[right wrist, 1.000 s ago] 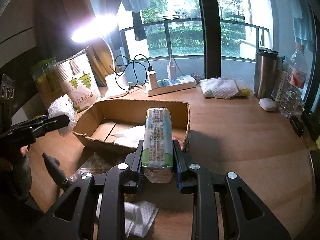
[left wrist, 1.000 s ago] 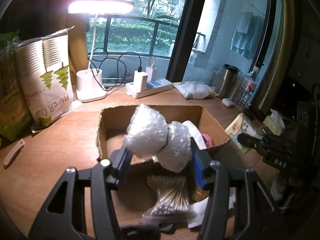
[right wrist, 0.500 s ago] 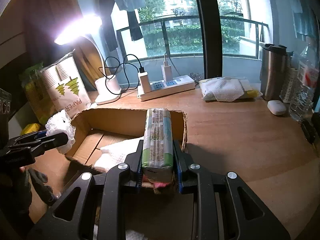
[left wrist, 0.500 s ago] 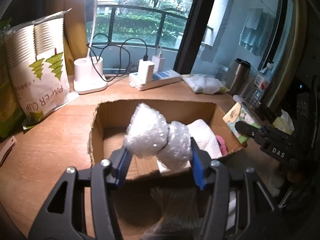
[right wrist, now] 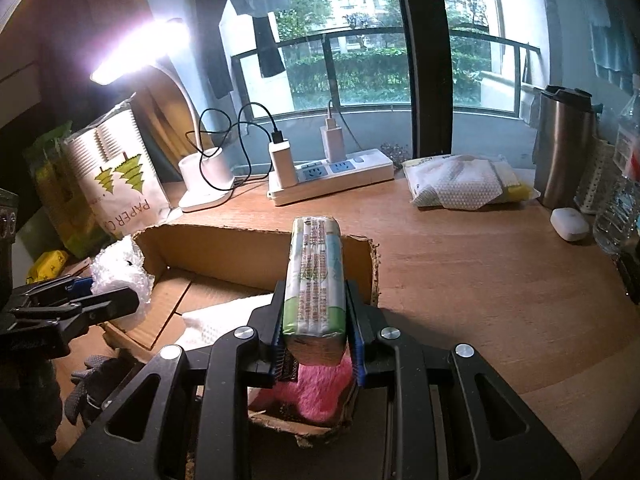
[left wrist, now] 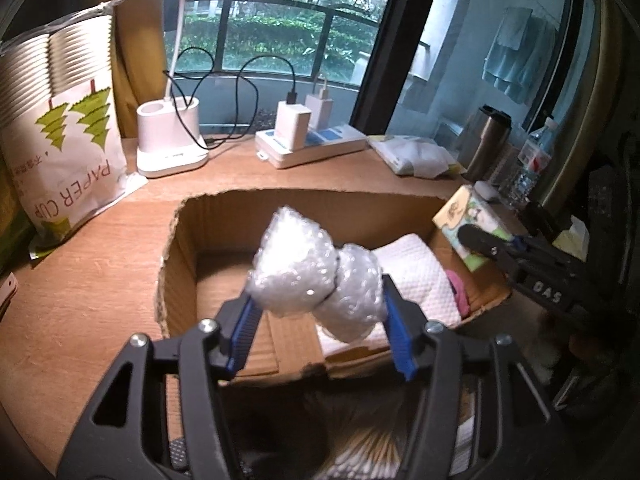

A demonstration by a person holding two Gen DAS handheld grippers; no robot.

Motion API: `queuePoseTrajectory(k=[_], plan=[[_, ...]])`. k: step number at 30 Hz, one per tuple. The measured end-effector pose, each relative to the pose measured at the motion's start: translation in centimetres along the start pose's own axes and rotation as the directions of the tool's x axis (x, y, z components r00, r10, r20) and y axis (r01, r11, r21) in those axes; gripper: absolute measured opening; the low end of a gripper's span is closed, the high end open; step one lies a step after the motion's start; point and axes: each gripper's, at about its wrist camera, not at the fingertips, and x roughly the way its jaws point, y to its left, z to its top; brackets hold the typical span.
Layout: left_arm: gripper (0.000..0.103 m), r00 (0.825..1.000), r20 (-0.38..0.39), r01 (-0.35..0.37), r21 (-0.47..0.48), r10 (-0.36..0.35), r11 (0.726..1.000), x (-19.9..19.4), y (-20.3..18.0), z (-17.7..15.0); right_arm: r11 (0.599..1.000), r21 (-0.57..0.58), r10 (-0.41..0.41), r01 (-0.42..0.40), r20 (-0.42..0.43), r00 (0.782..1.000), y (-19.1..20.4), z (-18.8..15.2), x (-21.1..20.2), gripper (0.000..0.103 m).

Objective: Organize soft objects
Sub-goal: 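Lower the bubble-wrap bag and soap bar into the box and release both, then move both tools back to the pile beside the box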

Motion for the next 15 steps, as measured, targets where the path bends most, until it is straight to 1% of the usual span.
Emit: queuePoseTrajectory(k=[1, 3, 4, 7, 15], plan=[[0.069, 1.000, 0.004, 0.004, 0.001, -0.004, 1.000, -0.1, -0.1, 0.1, 1.000, -0.001, -0.002, 0.002, -0.003, 1.000, 0.0, 0.0, 0.1, 0.035], [0.074, 1.000, 0.015, 0.010, 0.004, -0.010, 1.000, -0.4, -0.3, 0.1, 1.000, 0.001, -0.003, 0.003, 0.003, 1.000, 0.0, 0.0, -0.1, 0.046], [0.075, 1.000, 0.018, 0.011, 0.005, -0.011, 1.000, -0.5, -0.3, 0.1, 1.000, 0.000, -0.003, 0.003, 0.005, 1.000, 0.1, 0.0, -0.2, 0.048], [0.078, 0.999, 0.035, 0.009, 0.007, -0.009, 1.000, -1.2, -0.6, 0.2, 1.000, -0.007, -0.007, 0.007, 0.018, 1.000, 0.4, 0.1, -0.8, 0.049], [0.079, 0.998, 0.068, 0.003, 0.011, -0.004, 1.000, -3.3, -0.8, -0.3, 1.000, -0.024, -0.005, 0.005, 0.025, 1.000, 1.6, -0.6, -2.8, 0.049]])
